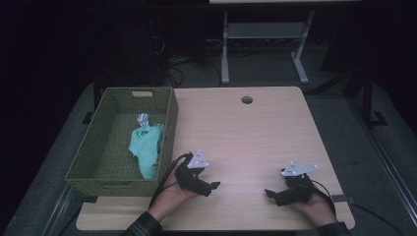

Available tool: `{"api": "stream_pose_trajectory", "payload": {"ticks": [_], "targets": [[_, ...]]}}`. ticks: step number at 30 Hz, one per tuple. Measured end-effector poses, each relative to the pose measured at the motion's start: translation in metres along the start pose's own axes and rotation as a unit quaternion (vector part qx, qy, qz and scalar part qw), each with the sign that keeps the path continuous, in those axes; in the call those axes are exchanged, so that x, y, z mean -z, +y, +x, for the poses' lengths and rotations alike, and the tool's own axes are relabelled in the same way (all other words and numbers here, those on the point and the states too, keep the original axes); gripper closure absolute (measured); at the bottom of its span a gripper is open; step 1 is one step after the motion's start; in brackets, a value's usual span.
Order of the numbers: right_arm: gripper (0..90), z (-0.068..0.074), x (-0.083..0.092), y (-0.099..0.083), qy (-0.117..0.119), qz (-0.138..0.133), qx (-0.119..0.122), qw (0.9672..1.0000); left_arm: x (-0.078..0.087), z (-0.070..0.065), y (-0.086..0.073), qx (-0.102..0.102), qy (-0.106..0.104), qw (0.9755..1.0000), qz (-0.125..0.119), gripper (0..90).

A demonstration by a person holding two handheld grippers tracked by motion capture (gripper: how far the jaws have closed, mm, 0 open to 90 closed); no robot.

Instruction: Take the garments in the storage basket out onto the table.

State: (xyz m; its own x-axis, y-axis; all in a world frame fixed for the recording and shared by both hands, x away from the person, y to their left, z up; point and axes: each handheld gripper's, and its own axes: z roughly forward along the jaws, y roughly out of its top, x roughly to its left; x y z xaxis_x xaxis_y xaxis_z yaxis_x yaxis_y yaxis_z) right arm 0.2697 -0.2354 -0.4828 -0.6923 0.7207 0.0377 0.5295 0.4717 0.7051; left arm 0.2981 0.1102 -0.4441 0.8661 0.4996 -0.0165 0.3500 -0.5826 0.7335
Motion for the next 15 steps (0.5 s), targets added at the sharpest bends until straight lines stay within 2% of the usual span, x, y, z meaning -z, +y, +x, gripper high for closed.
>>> {"api": "stream_pose_trajectory", "payload": {"ticks": [15], "targets": [[1.7,0.0,0.0,0.0,0.0,0.0,0.0,1.0,0.0052,-0.0004,0.0039,0.004,0.001,1.0,-0.005,13.0]]}}
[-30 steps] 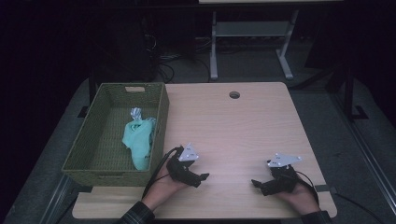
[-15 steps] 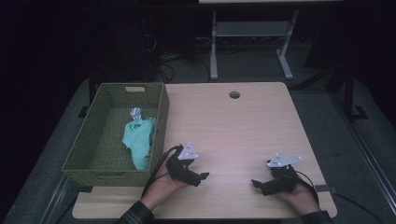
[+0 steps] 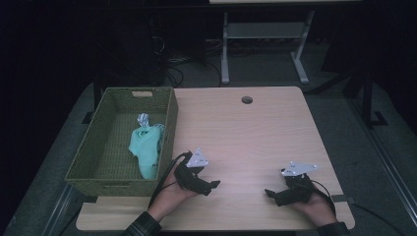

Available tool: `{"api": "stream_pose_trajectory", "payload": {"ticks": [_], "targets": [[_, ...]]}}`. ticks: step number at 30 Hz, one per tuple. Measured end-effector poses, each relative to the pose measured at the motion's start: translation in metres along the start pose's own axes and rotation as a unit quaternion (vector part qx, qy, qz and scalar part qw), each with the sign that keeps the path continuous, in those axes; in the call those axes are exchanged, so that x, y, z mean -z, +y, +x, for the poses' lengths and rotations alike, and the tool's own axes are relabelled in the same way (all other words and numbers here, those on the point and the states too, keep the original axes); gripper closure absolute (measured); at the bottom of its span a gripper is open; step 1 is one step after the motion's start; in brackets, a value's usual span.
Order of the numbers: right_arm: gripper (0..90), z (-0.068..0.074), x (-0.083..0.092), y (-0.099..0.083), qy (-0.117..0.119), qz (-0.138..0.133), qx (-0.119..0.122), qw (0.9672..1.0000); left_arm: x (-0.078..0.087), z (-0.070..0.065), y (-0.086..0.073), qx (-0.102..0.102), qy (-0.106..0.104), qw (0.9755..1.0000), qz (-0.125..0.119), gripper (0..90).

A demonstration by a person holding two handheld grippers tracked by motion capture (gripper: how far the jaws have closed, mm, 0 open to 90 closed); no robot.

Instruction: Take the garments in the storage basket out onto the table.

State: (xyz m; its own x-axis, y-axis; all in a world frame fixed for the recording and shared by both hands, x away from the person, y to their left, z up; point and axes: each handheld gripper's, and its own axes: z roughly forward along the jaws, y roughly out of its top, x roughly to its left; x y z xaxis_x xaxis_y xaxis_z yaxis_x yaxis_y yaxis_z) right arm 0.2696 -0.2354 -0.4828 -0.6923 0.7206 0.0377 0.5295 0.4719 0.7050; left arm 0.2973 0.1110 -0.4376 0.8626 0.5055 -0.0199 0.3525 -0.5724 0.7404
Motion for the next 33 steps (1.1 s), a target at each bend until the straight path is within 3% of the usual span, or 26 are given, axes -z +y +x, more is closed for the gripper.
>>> {"api": "stream_pose_trajectory", "payload": {"ticks": [33], "targets": [[1.7,0.0,0.0,0.0,-0.001,0.0,0.0,1.0,0.012,0.001,0.015,-0.004,0.002,0.9999,-0.009,13.2]]}}
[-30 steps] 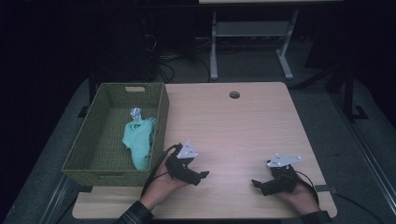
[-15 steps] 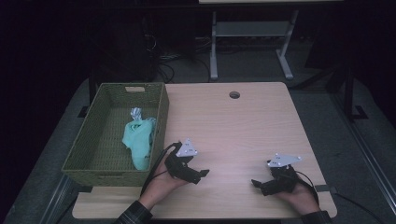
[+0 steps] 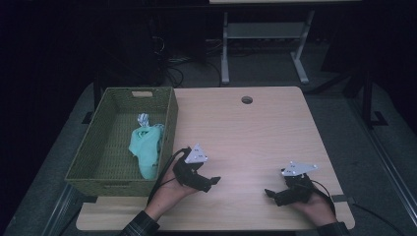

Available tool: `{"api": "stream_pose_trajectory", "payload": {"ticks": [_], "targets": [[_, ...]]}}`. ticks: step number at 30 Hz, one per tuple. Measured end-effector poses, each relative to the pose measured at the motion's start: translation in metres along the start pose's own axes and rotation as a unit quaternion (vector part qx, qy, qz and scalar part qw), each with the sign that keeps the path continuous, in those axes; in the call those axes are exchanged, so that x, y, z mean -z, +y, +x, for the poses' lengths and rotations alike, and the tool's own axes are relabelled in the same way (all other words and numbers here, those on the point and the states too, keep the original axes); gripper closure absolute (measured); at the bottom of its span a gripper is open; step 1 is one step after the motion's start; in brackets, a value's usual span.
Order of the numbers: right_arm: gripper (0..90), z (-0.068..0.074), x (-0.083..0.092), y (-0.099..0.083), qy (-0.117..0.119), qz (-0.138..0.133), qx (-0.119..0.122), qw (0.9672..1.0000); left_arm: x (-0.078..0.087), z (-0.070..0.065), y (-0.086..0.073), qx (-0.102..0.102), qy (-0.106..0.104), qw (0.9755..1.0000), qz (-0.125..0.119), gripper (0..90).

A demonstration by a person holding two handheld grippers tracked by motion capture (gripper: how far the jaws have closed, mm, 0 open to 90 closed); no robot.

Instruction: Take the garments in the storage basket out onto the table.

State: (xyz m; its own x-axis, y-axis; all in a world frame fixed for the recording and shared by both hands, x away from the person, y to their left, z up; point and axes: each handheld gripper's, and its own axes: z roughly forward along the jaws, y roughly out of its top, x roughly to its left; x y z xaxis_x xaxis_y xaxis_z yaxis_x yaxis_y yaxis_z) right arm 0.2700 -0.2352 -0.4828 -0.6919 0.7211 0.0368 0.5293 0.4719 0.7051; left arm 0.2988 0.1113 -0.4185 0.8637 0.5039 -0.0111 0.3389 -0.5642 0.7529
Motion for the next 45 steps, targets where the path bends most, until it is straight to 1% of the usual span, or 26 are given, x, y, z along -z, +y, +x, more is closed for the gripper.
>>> {"api": "stream_pose_trajectory", "payload": {"ticks": [6,7,9,15,18,24,25,27,31,34,38,39,40,42,43,45], "targets": [[1.8,0.0,0.0,0.0,0.0,0.0,0.0,1.0,0.004,0.001,0.004,0.0,-0.002,1.0,-0.003,13.3],[1.7,0.0,0.0,0.0,0.0,0.0,0.0,1.0,0.004,0.0,0.005,0.004,-0.003,1.0,-0.006,13.3],[1.8,0.0,0.0,0.0,0.0,0.0,0.0,1.0,0.007,0.001,0.007,0.0,-0.003,1.0,-0.006,13.3],[1.8,0.0,0.0,0.0,0.0,0.0,0.0,1.0,0.008,0.0,0.011,-0.001,-0.003,1.0,-0.007,13.3],[1.8,0.0,0.0,0.0,0.0,0.0,0.0,1.0,0.011,0.001,0.015,-0.007,-0.003,1.0,-0.006,13.3],[1.8,0.0,0.0,0.0,0.0,0.0,0.0,1.0,0.013,0.002,0.02,-0.009,-0.002,0.9999,-0.009,13.3],[1.8,0.0,0.0,0.0,0.0,0.0,0.0,1.0,0.014,0.001,0.021,-0.007,-0.002,0.9999,-0.011,13.3],[1.7,0.0,0.0,0.0,0.0,0.0,0.0,1.0,0.015,0.002,0.022,-0.009,-0.003,0.9999,-0.011,13.3],[1.8,0.0,0.0,0.0,0.0,0.0,0.0,1.0,0.017,0.003,0.025,-0.008,-0.005,0.9999,-0.009,13.3],[1.8,0.0,0.0,0.0,0.0,0.0,0.0,1.0,0.019,0.004,0.029,-0.015,-0.002,0.9998,-0.009,13.3],[1.8,0.0,0.0,0.0,0.0,0.0,0.0,1.0,0.021,0.006,0.032,-0.015,-0.007,0.9998,-0.009,13.3],[1.8,0.0,0.0,0.0,0.0,0.0,0.0,1.0,0.021,0.007,0.032,-0.018,-0.012,0.9997,-0.007,13.3],[1.8,0.0,0.0,0.0,0.0,0.0,0.0,1.0,0.022,0.008,0.033,-0.02,-0.012,0.9997,-0.007,13.3],[1.8,0.0,0.0,0.0,0.0,0.0,0.0,1.0,0.022,0.01,0.034,-0.02,-0.015,0.9997,-0.007,13.3],[1.8,0.0,0.0,0.0,0.0,0.0,0.0,1.0,0.021,0.012,0.034,-0.02,-0.019,0.9996,-0.009,13.3],[1.8,0.0,0.0,0.0,0.0,-0.001,-0.001,1.0,0.02,0.012,0.035,-0.02,-0.021,0.9995,-0.012,13.3]]}}
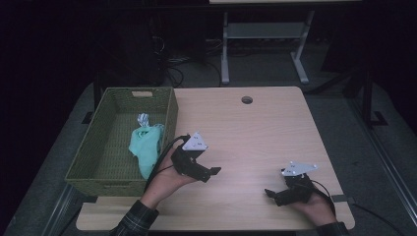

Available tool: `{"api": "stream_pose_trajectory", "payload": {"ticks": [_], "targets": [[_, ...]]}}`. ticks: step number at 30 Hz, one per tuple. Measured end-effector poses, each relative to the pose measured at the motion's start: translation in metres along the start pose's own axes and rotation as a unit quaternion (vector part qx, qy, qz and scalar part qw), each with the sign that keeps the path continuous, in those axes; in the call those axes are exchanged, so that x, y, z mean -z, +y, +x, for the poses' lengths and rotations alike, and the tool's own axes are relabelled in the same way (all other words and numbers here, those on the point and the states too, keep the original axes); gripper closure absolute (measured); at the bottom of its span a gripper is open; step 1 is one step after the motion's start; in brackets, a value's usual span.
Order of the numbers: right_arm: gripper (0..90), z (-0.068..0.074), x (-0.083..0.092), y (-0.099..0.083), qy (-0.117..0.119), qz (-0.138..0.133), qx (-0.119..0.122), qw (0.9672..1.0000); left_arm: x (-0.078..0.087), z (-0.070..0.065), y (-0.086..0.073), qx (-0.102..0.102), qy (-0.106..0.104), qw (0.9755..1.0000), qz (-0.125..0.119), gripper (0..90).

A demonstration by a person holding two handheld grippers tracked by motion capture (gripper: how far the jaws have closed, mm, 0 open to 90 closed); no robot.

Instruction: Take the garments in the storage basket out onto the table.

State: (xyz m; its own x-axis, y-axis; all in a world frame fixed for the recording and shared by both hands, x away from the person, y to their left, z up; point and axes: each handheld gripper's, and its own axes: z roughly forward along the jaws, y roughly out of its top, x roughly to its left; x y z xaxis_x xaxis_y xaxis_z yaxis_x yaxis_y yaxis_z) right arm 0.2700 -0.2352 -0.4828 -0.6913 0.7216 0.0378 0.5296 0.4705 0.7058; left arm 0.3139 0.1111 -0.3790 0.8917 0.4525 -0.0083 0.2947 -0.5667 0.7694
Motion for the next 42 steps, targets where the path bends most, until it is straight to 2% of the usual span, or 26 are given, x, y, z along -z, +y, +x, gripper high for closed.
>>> {"api": "stream_pose_trajectory", "payload": {"ticks": [3,8,9,11,18,21,29,35,42], "targets": [[1.8,0.0,0.0,0.0,0.0,0.001,0.001,1.0,-0.001,0.004,0.003,-0.002,0.001,1.0,-0.007,13.3],[1.7,0.0,0.0,0.0,-0.001,0.001,0.001,1.0,0.0,0.011,0.007,-0.007,-0.011,0.9999,-0.002,13.3],[1.7,0.0,0.0,0.0,-0.001,0.001,0.001,1.0,0.001,0.013,0.01,-0.016,-0.008,0.9998,-0.001,13.4],[1.7,0.0,0.0,0.0,-0.001,0.001,0.001,1.0,0.003,0.017,0.014,-0.021,-0.005,0.9998,0.001,13.5],[1.7,0.0,0.0,0.0,-0.001,0.002,0.0,1.0,0.01,0.025,0.025,-0.012,-0.014,0.9998,-0.008,13.5],[1.7,0.0,0.0,0.0,-0.001,0.001,0.002,1.0,0.014,0.027,0.027,-0.017,-0.014,0.9997,-0.007,13.5],[1.7,0.0,0.0,0.0,-0.001,0.001,0.003,1.0,0.024,0.03,0.026,-0.018,-0.009,0.9997,-0.012,13.5],[1.7,0.0,0.0,0.0,-0.001,0.0,0.003,1.0,0.036,0.038,0.021,0.001,0.004,0.9998,-0.02,13.5],[1.7,0.0,0.0,0.0,-0.001,0.0,0.002,1.0,0.043,0.044,0.016,0.002,0.016,0.9998,-0.015,13.8]]}}
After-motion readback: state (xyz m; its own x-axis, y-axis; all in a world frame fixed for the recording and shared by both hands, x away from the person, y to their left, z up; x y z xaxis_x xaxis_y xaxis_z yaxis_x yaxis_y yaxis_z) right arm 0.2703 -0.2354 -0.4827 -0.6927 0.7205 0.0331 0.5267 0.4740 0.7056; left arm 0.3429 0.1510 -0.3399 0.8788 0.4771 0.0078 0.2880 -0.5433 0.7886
